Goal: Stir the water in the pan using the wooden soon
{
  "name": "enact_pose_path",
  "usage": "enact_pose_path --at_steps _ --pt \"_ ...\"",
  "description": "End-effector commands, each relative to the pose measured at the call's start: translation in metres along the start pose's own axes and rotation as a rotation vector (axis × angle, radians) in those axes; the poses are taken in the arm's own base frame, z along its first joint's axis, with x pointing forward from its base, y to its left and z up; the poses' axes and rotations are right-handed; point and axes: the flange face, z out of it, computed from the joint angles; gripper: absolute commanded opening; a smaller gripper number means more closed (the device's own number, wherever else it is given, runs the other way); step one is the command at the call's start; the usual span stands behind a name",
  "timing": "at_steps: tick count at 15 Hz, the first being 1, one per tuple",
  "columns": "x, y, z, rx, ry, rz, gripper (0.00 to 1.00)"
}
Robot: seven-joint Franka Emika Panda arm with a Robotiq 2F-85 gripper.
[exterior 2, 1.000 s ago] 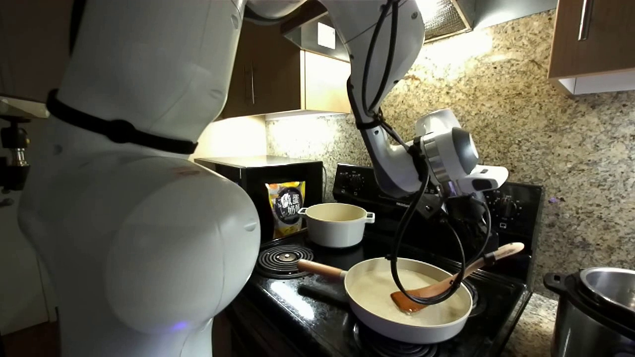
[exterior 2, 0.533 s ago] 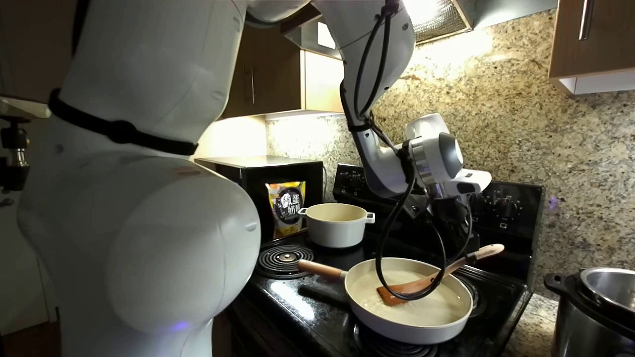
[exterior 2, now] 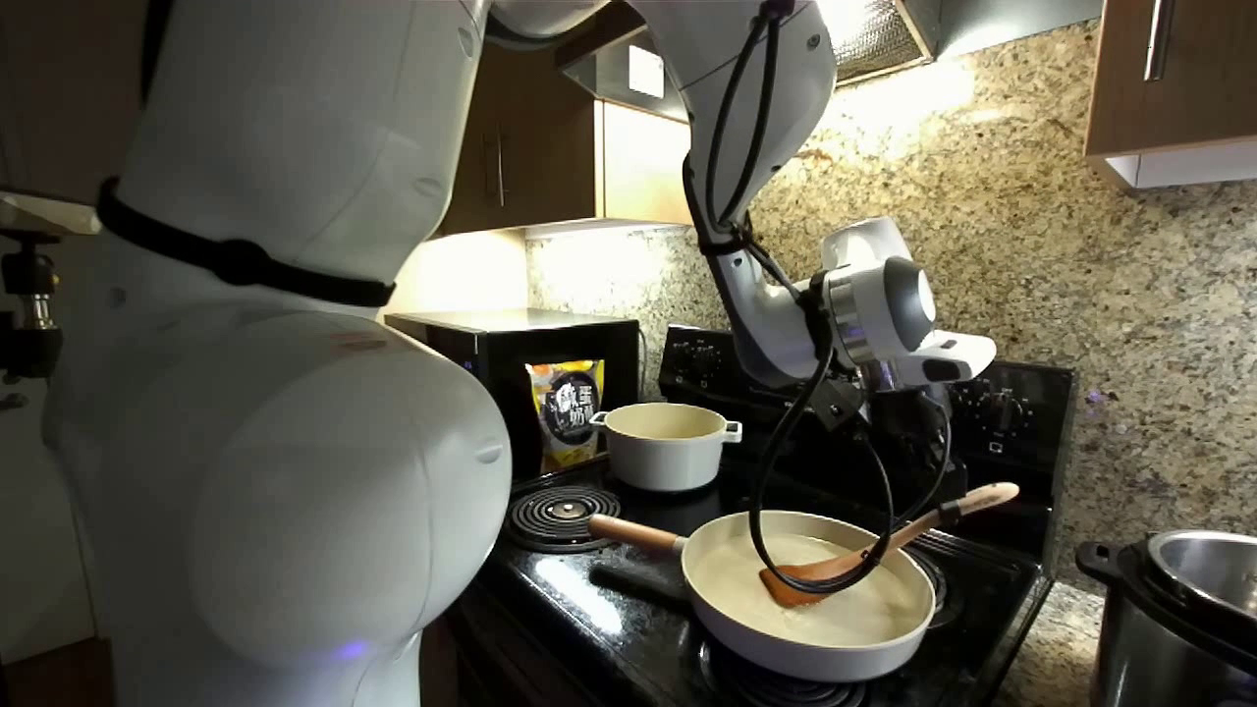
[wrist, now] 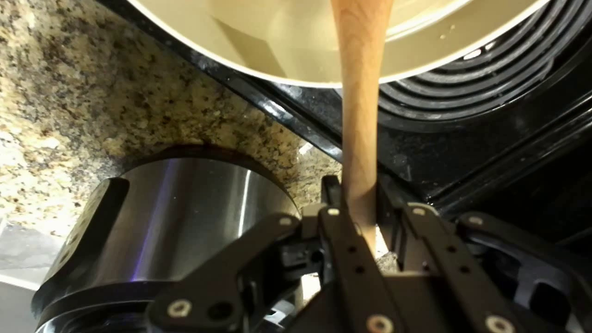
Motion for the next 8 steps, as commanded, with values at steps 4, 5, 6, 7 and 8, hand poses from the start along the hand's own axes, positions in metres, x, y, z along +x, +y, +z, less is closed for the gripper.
enact_pose_path --at_steps 4,5,6,7,8 --pt "0.013 0.015 -0.014 0.014 0.003 0.039 0.05" --pt "0.02 0.023 -0.015 0.012 0.01 0.058 0.05" --pt "0.029 0.032 -0.013 0.005 0.013 0.079 0.05" --pt "0.036 0.04 -0.012 -0.004 0.014 0.1 0.05" --pt "0.039 0.044 -0.011 -0.008 0.015 0.111 0.05"
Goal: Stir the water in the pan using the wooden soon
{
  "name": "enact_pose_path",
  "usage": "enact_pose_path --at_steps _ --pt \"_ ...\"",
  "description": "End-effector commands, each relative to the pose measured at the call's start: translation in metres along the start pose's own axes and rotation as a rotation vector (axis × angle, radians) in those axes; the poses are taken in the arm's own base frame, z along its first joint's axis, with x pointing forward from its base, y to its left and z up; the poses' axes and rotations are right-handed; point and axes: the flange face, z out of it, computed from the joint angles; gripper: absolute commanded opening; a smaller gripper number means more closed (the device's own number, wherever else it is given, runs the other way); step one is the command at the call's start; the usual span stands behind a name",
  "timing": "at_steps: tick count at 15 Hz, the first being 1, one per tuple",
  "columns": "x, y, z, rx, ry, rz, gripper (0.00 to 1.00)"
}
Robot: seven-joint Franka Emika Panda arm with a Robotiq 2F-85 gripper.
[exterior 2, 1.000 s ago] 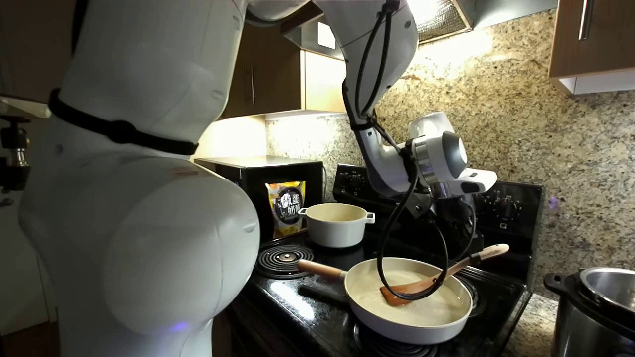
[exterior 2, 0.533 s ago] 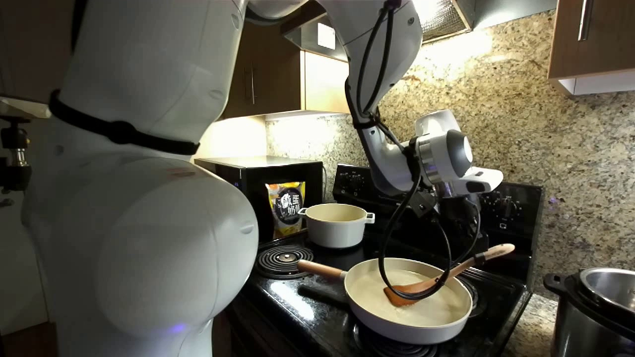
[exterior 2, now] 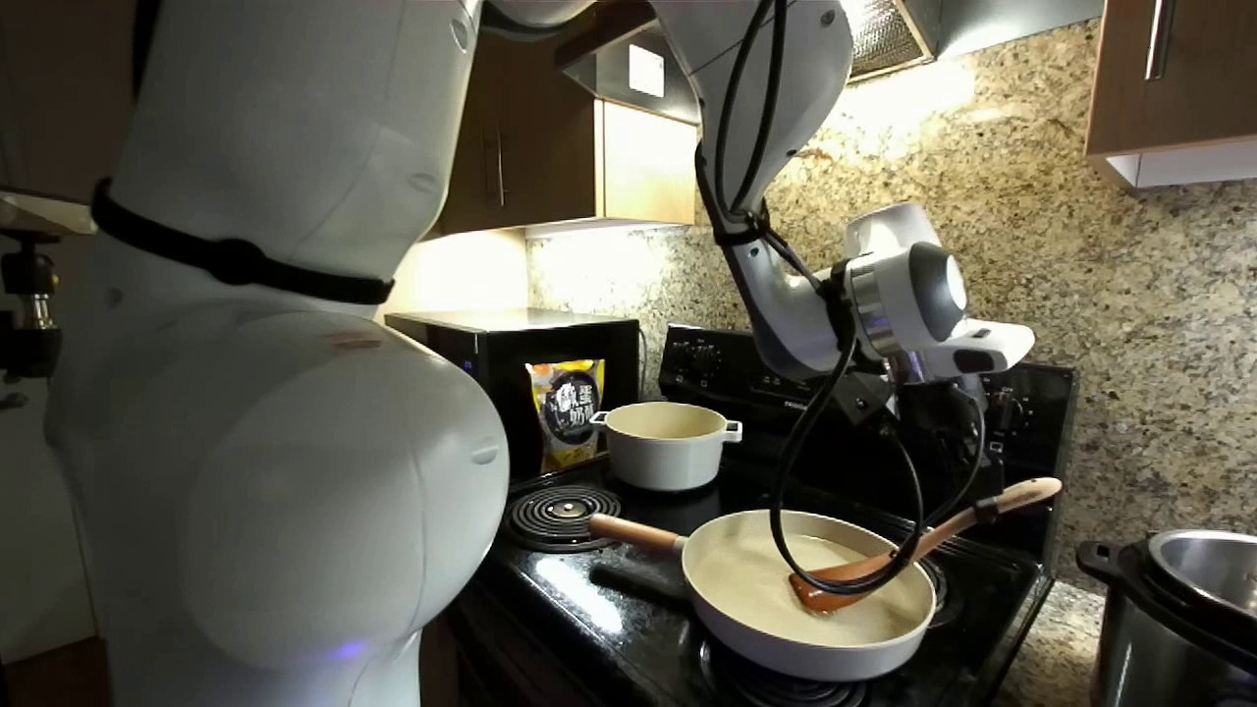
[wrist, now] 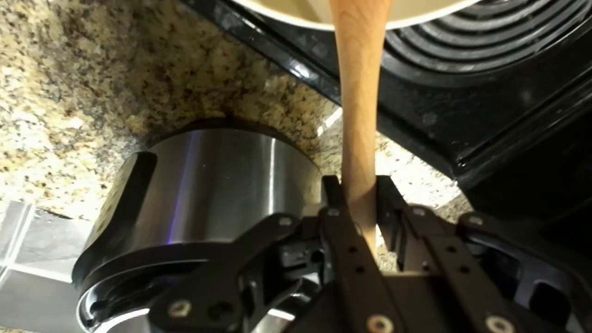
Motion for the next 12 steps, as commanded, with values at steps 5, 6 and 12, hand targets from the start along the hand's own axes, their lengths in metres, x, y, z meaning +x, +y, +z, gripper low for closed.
enact_pose_path --at_steps 5,6,12 --pt "-0.024 -0.011 0.005 -0.003 -0.037 -0.055 0.05" --pt "-0.036 -0.019 0.005 0.0 -0.038 -0.086 0.05" --pt "-0.03 -0.009 0.0 0.025 -0.043 -0.067 0.05"
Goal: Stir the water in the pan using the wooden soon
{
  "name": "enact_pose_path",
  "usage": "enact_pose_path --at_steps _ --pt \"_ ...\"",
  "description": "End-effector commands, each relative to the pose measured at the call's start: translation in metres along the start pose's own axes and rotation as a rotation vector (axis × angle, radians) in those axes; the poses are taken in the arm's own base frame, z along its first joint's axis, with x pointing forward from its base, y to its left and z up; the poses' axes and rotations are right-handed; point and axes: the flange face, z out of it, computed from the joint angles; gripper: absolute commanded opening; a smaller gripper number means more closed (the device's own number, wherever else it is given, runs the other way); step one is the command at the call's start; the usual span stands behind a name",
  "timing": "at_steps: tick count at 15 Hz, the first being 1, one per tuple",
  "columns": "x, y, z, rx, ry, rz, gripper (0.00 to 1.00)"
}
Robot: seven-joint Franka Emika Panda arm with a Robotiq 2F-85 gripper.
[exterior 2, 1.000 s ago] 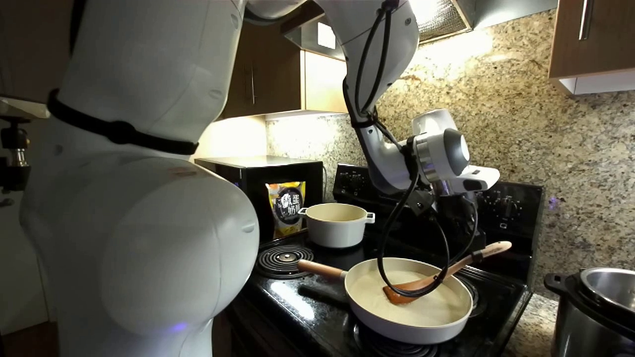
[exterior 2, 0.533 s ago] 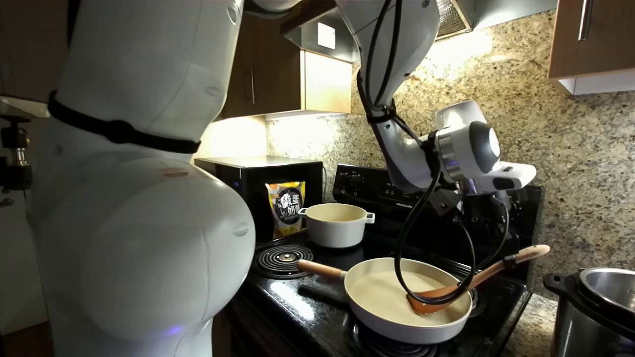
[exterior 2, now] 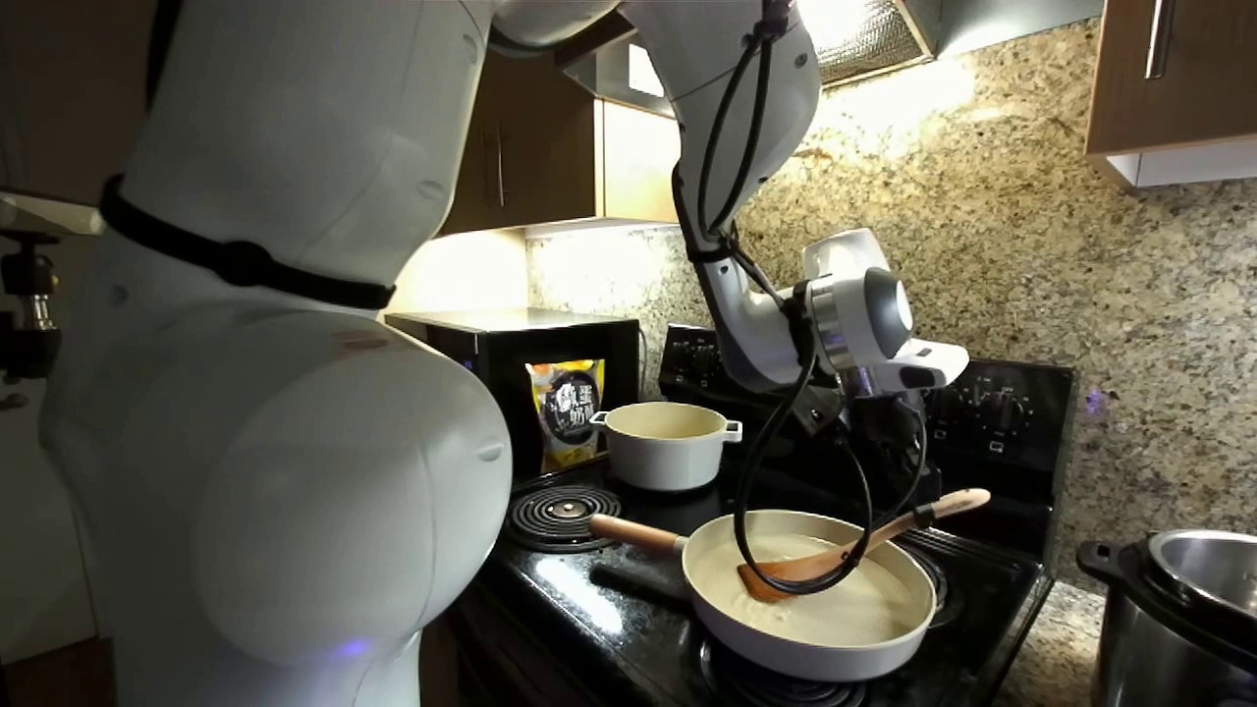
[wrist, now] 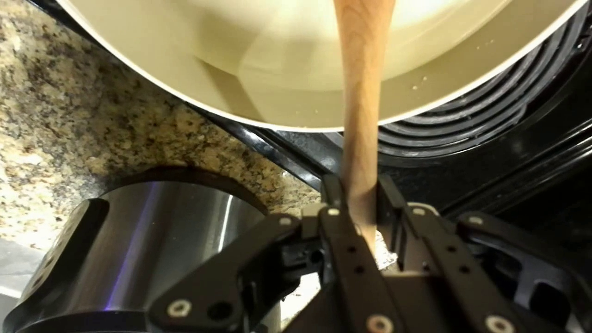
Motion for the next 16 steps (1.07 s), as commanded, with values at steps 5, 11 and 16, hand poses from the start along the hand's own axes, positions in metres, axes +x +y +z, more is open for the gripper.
enact_pose_path --at_steps 5,11,16 --pt "0.049 0.05 -0.011 -0.013 0.029 0.115 0.05" --pt "0.012 0.007 -0.005 -0.021 0.062 -0.004 0.05" --pt "0.027 0.032 -0.016 -0.011 0.094 0.068 0.05"
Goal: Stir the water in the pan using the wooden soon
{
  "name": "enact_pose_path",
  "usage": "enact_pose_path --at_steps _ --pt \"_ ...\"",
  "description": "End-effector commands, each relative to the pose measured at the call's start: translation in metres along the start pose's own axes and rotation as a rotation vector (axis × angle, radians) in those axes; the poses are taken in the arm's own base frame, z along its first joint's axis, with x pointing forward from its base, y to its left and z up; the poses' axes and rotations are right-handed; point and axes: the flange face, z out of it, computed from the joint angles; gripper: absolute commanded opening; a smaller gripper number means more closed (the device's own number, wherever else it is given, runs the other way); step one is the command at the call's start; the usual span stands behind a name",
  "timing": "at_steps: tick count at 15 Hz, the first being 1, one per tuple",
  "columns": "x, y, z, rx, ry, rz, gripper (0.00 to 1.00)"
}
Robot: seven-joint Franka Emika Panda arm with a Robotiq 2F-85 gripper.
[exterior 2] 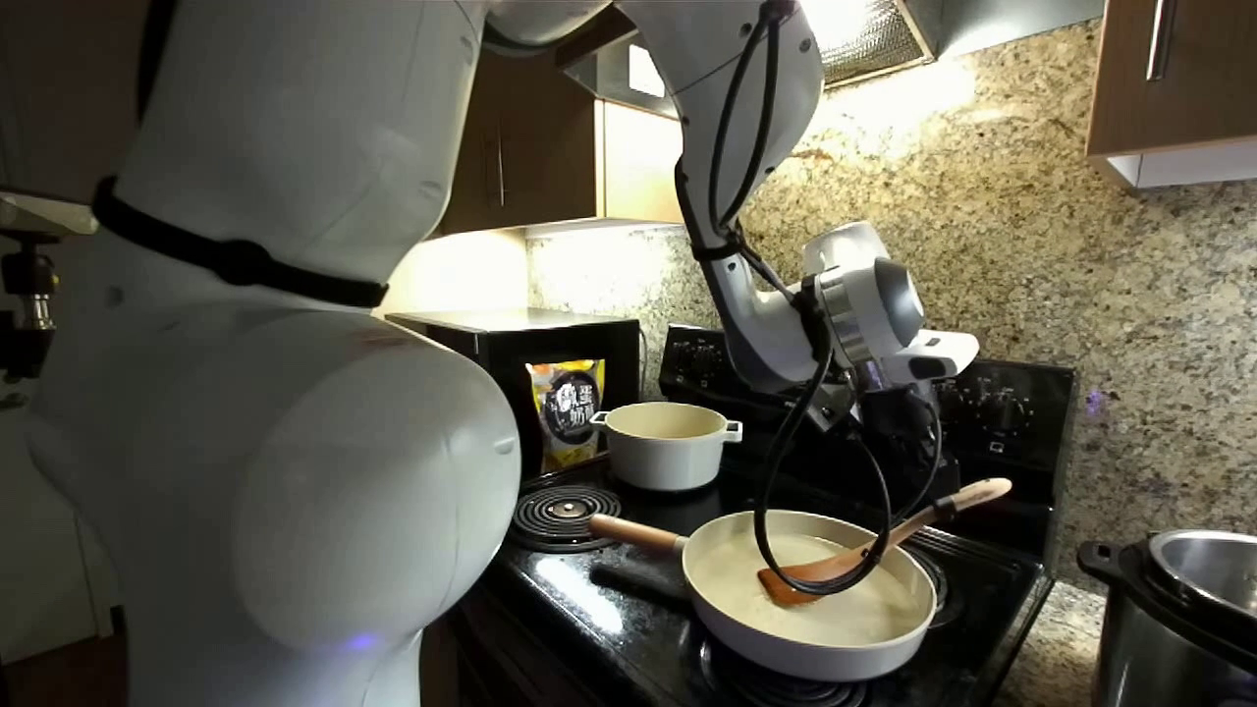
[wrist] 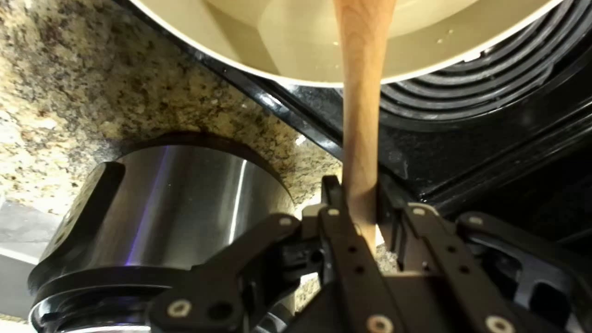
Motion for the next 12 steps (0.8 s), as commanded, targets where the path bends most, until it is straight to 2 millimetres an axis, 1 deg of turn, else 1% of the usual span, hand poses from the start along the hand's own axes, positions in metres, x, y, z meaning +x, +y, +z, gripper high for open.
enact_pose_path --at_steps 1,2,3,5,7,9,11,12 --pt "0.022 0.032 -0.009 0.003 0.031 0.092 0.05" --pt "0.028 0.038 -0.009 0.001 0.028 0.116 0.05" --pt "0.032 0.039 -0.008 -0.008 0.029 0.126 0.05" --pt "0.029 0.03 -0.005 -0.016 0.046 0.122 0.05" --pt "0.012 0.01 -0.001 -0.02 0.067 0.077 0.05" --pt "-0.004 -0.004 -0.004 -0.006 0.074 0.045 0.05" --pt "-0.007 -0.007 -0.01 0.008 0.074 0.057 0.05" --pt "-0.005 -0.004 -0.012 0.015 0.074 0.072 0.05"
